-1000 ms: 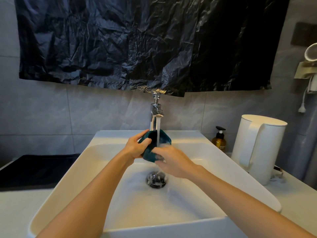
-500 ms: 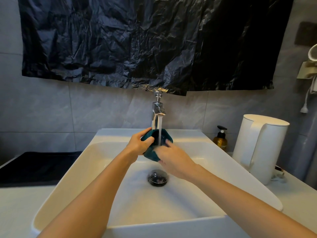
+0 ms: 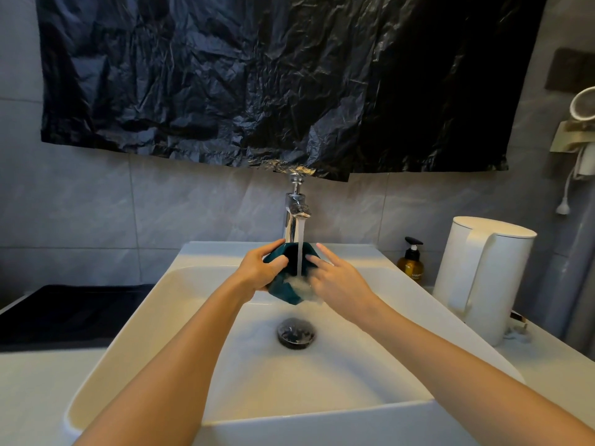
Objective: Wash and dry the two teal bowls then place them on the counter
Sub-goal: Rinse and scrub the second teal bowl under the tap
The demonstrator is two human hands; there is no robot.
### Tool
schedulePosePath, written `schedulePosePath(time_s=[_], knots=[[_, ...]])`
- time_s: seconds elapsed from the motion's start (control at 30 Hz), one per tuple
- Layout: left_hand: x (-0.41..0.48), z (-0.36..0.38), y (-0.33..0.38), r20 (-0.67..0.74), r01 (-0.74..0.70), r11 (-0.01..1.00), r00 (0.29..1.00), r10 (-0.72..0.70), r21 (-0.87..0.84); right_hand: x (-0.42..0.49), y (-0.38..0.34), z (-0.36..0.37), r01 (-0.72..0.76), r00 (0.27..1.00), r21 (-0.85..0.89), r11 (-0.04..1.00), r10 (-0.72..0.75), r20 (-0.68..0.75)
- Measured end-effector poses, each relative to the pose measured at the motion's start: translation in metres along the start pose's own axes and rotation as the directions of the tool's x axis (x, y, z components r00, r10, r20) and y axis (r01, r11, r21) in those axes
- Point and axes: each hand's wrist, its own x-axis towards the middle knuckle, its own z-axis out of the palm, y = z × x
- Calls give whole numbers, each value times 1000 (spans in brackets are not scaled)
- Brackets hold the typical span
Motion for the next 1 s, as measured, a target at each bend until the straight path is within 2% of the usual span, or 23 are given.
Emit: schedulePosePath(time_s=[0.07, 0.1, 0.13, 0.17, 0.27, 0.33, 0.4, 0.43, 0.47, 0.5, 0.53, 0.57, 0.6, 0.63, 0.73, 0.8, 0.87, 0.9, 1.0], knots=[[1, 1, 1, -12, -14, 1000, 1000, 14, 5, 3, -4, -2, 17, 999, 141, 990, -11, -46], [1, 1, 0, -17, -16, 1000, 1000, 17, 15, 3, -7, -4, -3, 1000, 217, 976, 7, -18], [2, 0, 0, -19, -18, 999, 1000, 19, 29, 1, -9, -4, -27, 999, 260, 965, 22, 23], [3, 0, -1, -16, -17, 999, 1000, 18, 41, 0, -8, -4, -33, 999, 270, 962, 35, -2], [3, -2, -1, 4, 2, 999, 1000, -2, 33, -2, -2, 5, -22, 997, 131, 991, 32, -73], [4, -1, -1, 4, 3, 1000, 1000, -3, 26, 0, -5, 8, -13, 998, 28, 1000, 15, -57], [4, -1, -2, -4, 2, 1000, 1000, -1, 14, 5, -16, 1, -46, 999, 111, 993, 47, -4], [4, -1, -3, -11, 10, 1000, 1000, -10, 0, 8, -22, -6, -117, 993, 268, 956, 111, 39], [4, -2, -4, -20, 25, 1000, 999, -25, -19, 12, -27, -12, -211, 978, 455, 865, 188, 95], [5, -3, -5, -29, 41, 998, 999, -42, -41, 16, -31, -19, -305, 952, 632, 712, 250, 178], [4, -4, -5, -37, 56, 996, 998, -58, -67, 18, -33, -20, -353, 933, 746, 564, 271, 236], [4, -5, -5, -38, 69, 993, 997, -73, -91, 19, -34, -19, -341, 933, 802, 490, 277, 227], [4, -6, -6, -34, 81, 991, 996, -86, -111, 19, -32, -18, -309, 943, 821, 480, 266, 199], [4, -7, -7, -24, 96, 988, 995, -100, -121, 17, -29, -14, -268, 959, 809, 523, 227, 170], [3, -7, -8, 57, 139, 986, 989, -134, -90, 13, -11, 0, -85, 993, 607, 790, 15, 119], [2, -4, -9, 110, 151, 988, 983, -147, -33, 8, -1, 3, -48, 982, 413, 910, -34, 187], [2, -2, -9, 116, 164, 986, 980, -161, -11, 5, -4, 3, -74, 981, 348, 935, 5, 194], [2, -2, -9, 110, 178, 984, 978, -175, -15, 4, -9, 2, -89, 985, 381, 921, 24, 170], [2, -2, -8, 109, 216, 976, 971, -212, -24, 9, -19, -10, -156, 985, 617, 771, 73, 158]])
